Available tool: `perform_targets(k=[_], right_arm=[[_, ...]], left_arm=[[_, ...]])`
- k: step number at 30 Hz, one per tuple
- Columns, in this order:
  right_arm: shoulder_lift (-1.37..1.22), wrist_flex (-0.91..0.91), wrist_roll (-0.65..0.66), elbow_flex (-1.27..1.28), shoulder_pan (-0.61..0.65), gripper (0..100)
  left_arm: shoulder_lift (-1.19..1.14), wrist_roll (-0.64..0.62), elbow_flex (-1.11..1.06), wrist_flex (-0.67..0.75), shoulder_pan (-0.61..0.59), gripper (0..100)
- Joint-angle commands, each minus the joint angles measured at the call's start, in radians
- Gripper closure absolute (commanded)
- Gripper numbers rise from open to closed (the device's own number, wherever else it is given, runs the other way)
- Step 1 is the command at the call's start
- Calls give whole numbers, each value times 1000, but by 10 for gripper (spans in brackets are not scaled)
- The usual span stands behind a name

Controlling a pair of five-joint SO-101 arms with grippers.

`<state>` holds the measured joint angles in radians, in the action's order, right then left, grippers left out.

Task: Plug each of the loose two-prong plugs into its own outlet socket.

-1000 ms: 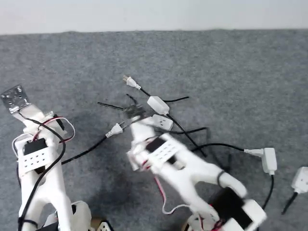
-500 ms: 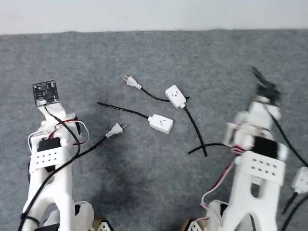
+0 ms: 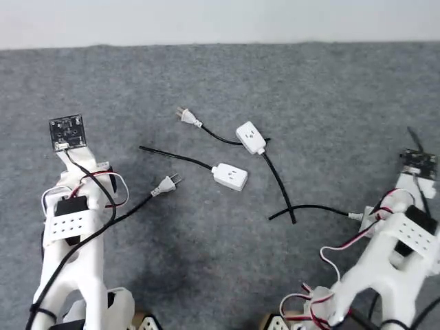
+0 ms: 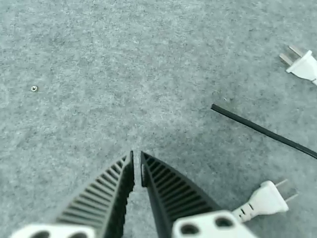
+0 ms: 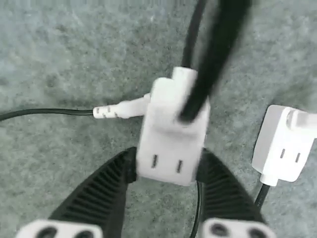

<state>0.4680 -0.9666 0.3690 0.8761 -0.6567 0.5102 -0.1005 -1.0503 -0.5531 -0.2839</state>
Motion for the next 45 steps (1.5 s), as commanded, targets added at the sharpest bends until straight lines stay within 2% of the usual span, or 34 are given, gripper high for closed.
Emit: perform_targets(k=[1,7,10,12,15,19,23,28,31,34,39,45], right_arm=[[27,-113,35,-101,-5,686],[139,-446,34,-371,79,722],[196,-575,20,-496,183,762],[216,-628,-43,-566,277,794],[202,-642,-107,-621,460,819],[71,-579,-115,-629,728,819],[-142,-394,-107,-635,872,819],[-435,-119,-26,-675,928,819],[-615,-62,14,-779,949,821],[-769,-70,32,-913,983,822],[-960,-177,130,-1083,1040,822],[-1082,-229,241,-1177,992,822]], left_arm=[[20,12,1,29,18,981],[20,12,-30,87,20,981],[20,21,-50,103,43,981],[20,77,-54,100,57,981],[20,169,-68,78,86,981],[20,187,-73,69,103,981],[21,187,-62,51,104,957],[20,193,-53,-40,129,796],[20,261,-53,-114,178,772],[20,388,-53,-143,187,772],[26,502,-54,-187,196,772],[29,643,-91,-224,282,770]])
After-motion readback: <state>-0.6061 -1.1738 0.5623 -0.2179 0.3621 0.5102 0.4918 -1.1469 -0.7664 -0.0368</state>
